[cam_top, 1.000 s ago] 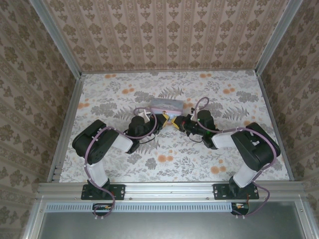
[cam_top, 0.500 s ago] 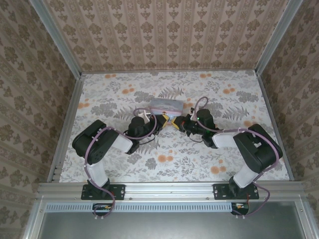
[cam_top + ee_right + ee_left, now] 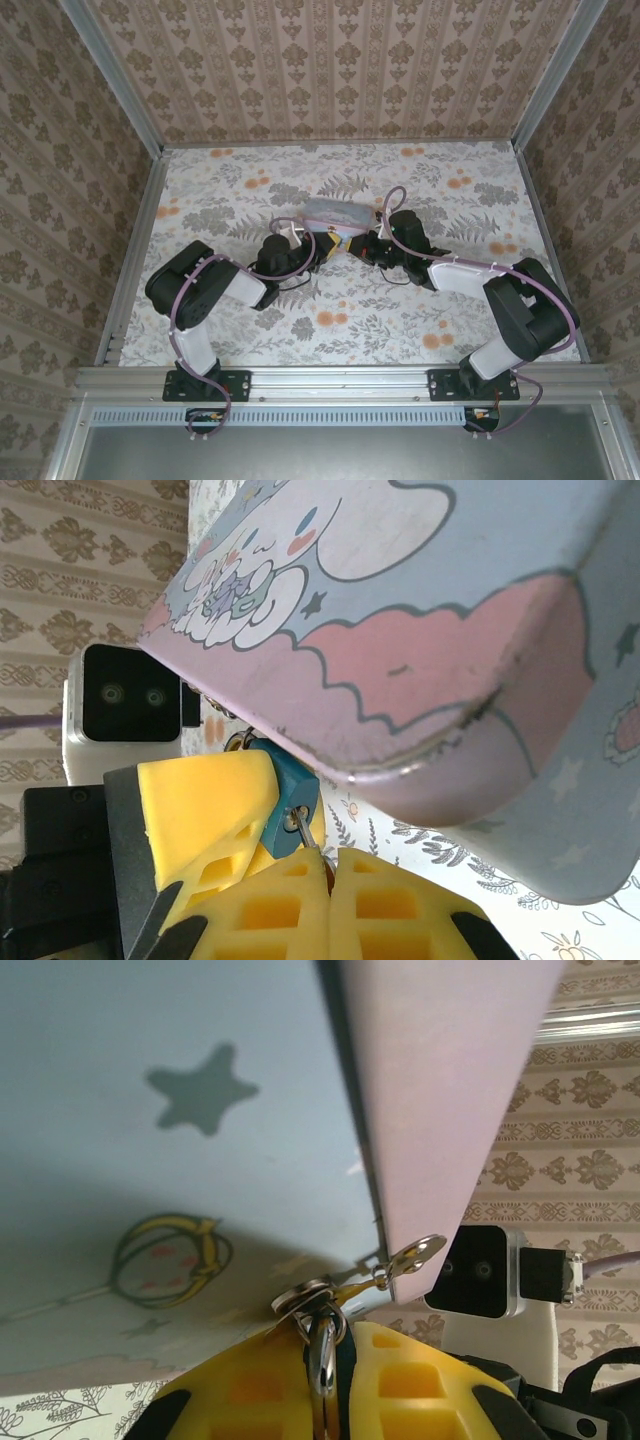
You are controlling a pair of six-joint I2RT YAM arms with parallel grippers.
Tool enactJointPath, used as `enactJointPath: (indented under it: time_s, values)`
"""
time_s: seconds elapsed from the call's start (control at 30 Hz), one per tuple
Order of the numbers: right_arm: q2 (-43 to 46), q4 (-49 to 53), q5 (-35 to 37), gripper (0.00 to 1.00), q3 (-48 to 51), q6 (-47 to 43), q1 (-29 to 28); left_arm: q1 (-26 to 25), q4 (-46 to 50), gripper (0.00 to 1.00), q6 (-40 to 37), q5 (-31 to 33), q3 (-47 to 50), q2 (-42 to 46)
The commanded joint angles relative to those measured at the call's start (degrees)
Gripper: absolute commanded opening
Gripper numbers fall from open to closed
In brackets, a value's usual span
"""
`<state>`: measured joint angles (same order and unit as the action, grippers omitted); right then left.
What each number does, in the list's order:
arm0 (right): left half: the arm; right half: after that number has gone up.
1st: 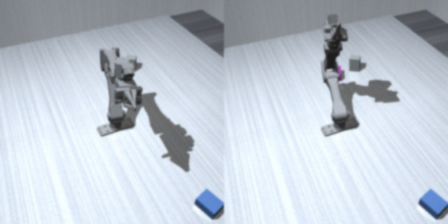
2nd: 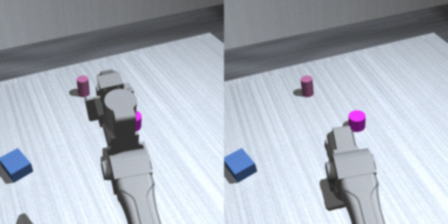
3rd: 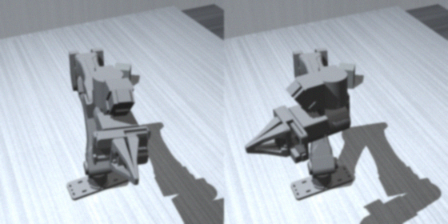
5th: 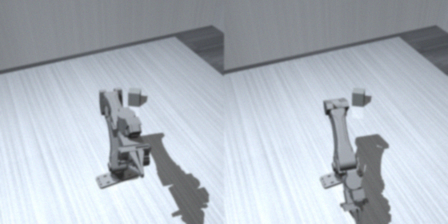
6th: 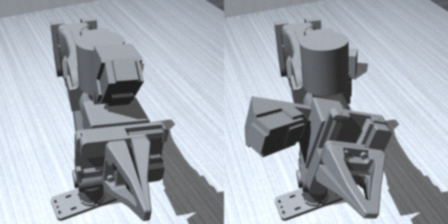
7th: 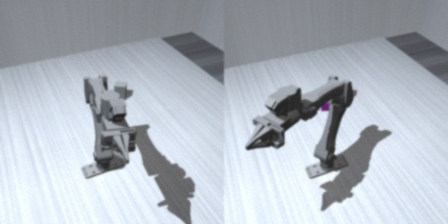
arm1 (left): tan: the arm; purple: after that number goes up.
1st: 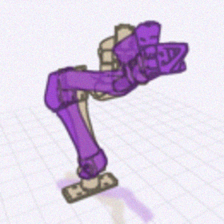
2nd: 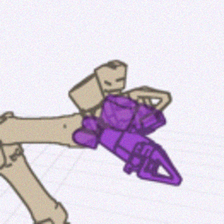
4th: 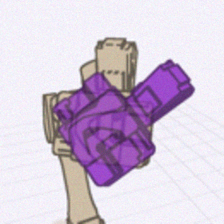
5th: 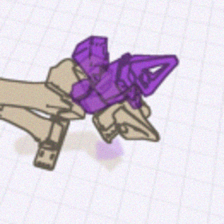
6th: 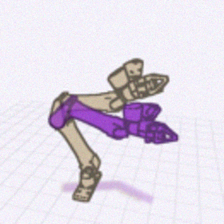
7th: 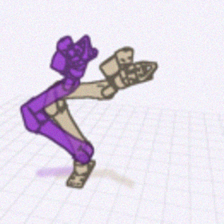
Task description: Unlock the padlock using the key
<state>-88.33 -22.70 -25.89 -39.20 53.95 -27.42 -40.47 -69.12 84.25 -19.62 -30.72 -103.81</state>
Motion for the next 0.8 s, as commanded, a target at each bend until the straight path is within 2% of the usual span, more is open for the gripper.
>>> enactJointPath:
  time_s: [0.0, 0.13, 0.33, 0.6, 0.77]
  values:
    - [0.24, 1.07, 1.95, 0.00, -3.27, -6.22, -1.02, -3.36, -4.34, 0.00, -2.41, -10.99, -0.48, -0.89]
    - [0.37, 1.01, 2.94, 0.00, -3.27, -8.57, -0.97, -3.39, -4.33, 0.00, -2.73, -11.86, -0.30, -0.88]
    - [0.36, -5.16, 2.13, 0.00, -0.61, -8.28, -0.97, -3.39, -4.31, 0.00, -3.12, -13.17, 0.12, -0.43]
    - [-3.15, -24.30, -2.15, 0.00, 4.48, 11.75, -1.01, -3.48, -4.35, 0.00, -3.92, -14.71, 0.05, 0.26]
    - [-3.04, -26.71, -0.50, 0.00, 6.45, 19.07, -0.90, -3.54, -4.40, 0.00, -4.33, -15.27, 0.21, 1.07]
